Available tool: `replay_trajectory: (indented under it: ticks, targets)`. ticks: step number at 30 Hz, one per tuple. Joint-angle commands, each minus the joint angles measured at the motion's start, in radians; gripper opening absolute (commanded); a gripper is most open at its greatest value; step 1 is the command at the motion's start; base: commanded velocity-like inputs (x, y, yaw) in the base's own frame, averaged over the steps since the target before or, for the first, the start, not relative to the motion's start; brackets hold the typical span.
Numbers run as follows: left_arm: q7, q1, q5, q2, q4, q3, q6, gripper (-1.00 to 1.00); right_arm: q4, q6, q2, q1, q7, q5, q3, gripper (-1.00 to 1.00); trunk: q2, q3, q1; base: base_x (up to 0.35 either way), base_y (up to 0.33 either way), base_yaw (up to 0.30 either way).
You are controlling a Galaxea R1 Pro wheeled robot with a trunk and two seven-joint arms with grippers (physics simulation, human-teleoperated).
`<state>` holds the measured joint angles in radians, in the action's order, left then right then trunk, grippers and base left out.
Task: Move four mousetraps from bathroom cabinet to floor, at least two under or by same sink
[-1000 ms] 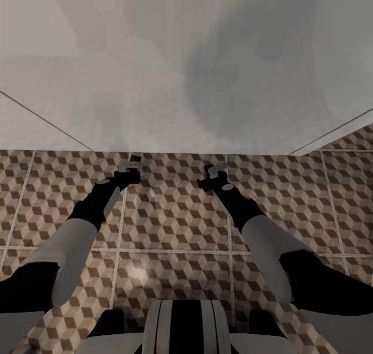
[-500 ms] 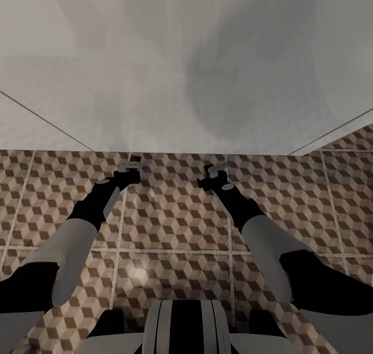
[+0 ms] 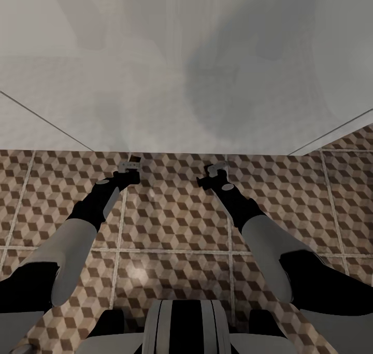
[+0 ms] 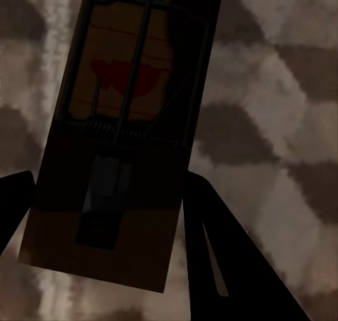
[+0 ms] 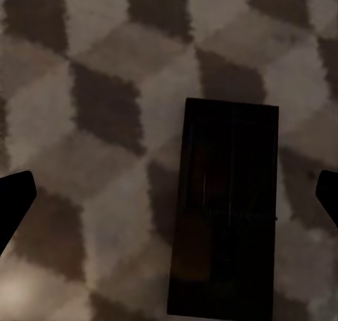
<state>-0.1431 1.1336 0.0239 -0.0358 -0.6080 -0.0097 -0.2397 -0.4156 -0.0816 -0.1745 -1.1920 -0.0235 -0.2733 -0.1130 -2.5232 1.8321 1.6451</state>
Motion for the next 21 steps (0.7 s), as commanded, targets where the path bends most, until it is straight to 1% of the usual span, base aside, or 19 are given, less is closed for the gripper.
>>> replay_trajectory:
  ticks: [1,16,21]
  targets:
    - [0.0,0.0,-0.001,-0.001,-0.002,-0.001,-0.006,-1.0,-0.002,-0.007,0.0,0.0,-0.002,-0.011,0.0,1.0,0.0,0.0,0.0,0.0,0.0,0.0]
    - [0.0,0.0,-0.002,-0.001,0.004,-0.001,-0.006,-1.0,-0.003,-0.006,0.0,0.0,-0.003,-0.011,-0.001,1.0,0.0,0.0,0.0,0.0,0.0,0.0]
    - [0.0,0.0,-0.003,-0.001,0.019,-0.001,-0.005,-1.0,-0.003,-0.006,0.0,0.0,-0.003,-0.011,-0.002,1.0,0.0,0.0,0.0,0.0,0.0,0.0]
